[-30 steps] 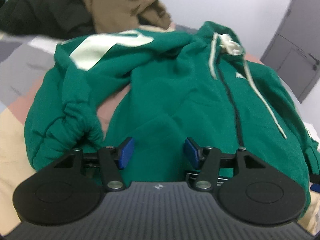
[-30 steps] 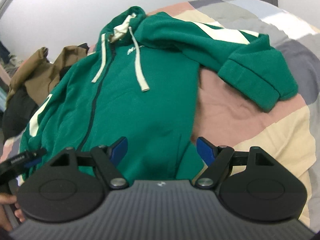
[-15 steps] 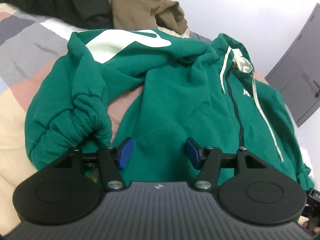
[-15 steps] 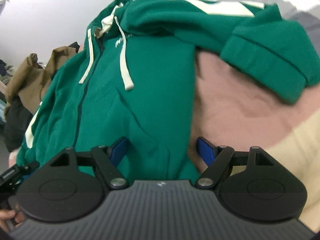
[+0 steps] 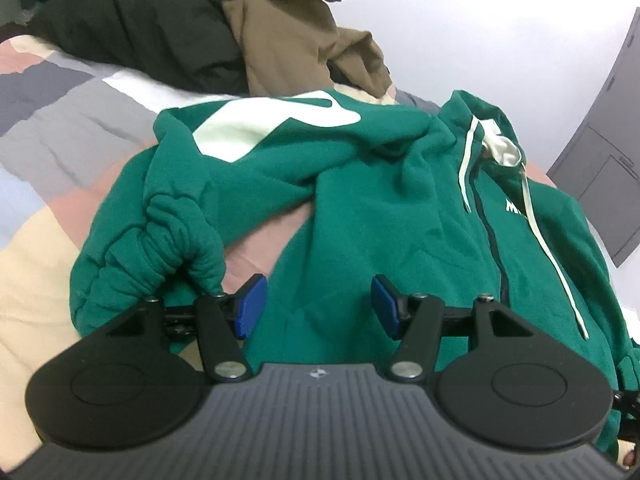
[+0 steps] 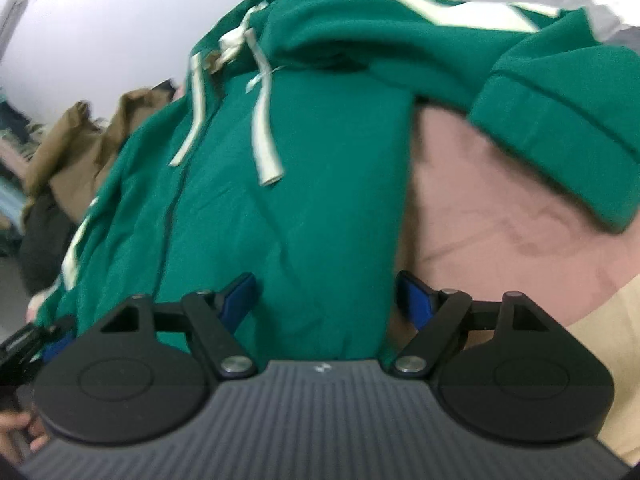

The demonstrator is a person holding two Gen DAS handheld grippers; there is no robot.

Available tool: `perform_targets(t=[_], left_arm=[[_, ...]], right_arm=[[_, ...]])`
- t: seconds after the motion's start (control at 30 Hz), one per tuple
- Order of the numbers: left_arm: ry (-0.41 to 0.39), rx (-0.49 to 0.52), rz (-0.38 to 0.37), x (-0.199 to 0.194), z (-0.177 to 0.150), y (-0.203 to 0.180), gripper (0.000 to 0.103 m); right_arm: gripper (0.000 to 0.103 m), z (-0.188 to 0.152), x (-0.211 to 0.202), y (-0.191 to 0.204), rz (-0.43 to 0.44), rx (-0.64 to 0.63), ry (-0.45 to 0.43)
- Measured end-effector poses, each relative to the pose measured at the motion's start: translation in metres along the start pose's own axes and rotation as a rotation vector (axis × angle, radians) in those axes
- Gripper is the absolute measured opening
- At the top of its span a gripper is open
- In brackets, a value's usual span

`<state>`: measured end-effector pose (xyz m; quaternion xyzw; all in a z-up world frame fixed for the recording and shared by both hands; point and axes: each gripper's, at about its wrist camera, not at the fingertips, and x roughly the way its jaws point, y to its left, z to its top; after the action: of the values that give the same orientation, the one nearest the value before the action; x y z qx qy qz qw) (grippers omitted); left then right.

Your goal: Fold large clothes

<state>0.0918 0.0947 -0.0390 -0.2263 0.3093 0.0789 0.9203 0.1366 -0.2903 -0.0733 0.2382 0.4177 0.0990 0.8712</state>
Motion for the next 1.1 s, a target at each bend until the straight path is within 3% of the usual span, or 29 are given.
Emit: perform_targets(t=[0.03, 0.1, 0.23, 0.3, 0.37, 0.43, 0.47, 0.53, 0.57, 0.6, 0.73, 0.87, 0.97, 1.1], left_arm=[[0.004, 0.000, 0.001, 0.002, 0.000, 0.001, 0.063], [0.022, 0.003, -0.002, 0.008, -0.002, 0.001, 0.063], [0.068, -0.019, -0.035, 0.022, -0.004, 0.003, 0.067], [0.089, -0.045, -0.065, 0.026, -0.003, 0.007, 0.069], [0.098, -0.058, -0.078, 0.027, -0.004, 0.009, 0.067], [0.114, -0.079, -0.095, 0.026, -0.004, 0.011, 0.058], [0.131, -0.095, -0.110, 0.024, -0.004, 0.014, 0.046], [0.149, -0.118, -0.132, 0.019, -0.003, 0.016, 0.028], [0.153, -0.119, -0.146, 0.014, -0.002, 0.016, 0.006], [0.168, -0.128, -0.169, 0.010, -0.001, 0.016, 0.001], [0.170, -0.180, -0.299, -0.022, 0.003, 0.015, 0.000], [0.146, -0.174, -0.371, -0.063, 0.011, 0.012, 0.000], [0.136, -0.151, -0.389, -0.089, 0.017, 0.013, 0.000], [0.131, -0.110, -0.347, -0.103, 0.022, 0.017, 0.000]], right_arm=[[0.080, -0.001, 0.001, 0.002, 0.073, 0.011, 0.028], [0.080, -0.005, 0.000, 0.007, 0.130, 0.015, 0.046], [0.077, -0.010, 0.003, 0.017, 0.110, -0.031, 0.073], [0.068, -0.014, 0.007, 0.020, 0.073, -0.058, 0.080], [0.048, -0.016, 0.006, 0.023, 0.058, -0.084, 0.071], [0.028, -0.016, -0.003, 0.028, 0.045, -0.091, 0.049], [0.020, -0.015, -0.008, 0.031, 0.040, -0.096, 0.034], [0.014, -0.012, -0.020, 0.035, 0.044, -0.114, -0.003], [0.013, -0.011, -0.027, 0.038, 0.044, -0.123, -0.022], [0.012, -0.010, -0.035, 0.038, 0.050, -0.126, -0.035], [0.012, -0.008, -0.066, 0.042, 0.060, -0.142, -0.069], [0.011, -0.011, -0.094, 0.055, 0.047, -0.223, -0.088], [0.011, -0.016, -0.115, 0.060, 0.059, -0.239, -0.091], [0.011, -0.020, -0.134, 0.065, 0.051, -0.266, -0.086]])
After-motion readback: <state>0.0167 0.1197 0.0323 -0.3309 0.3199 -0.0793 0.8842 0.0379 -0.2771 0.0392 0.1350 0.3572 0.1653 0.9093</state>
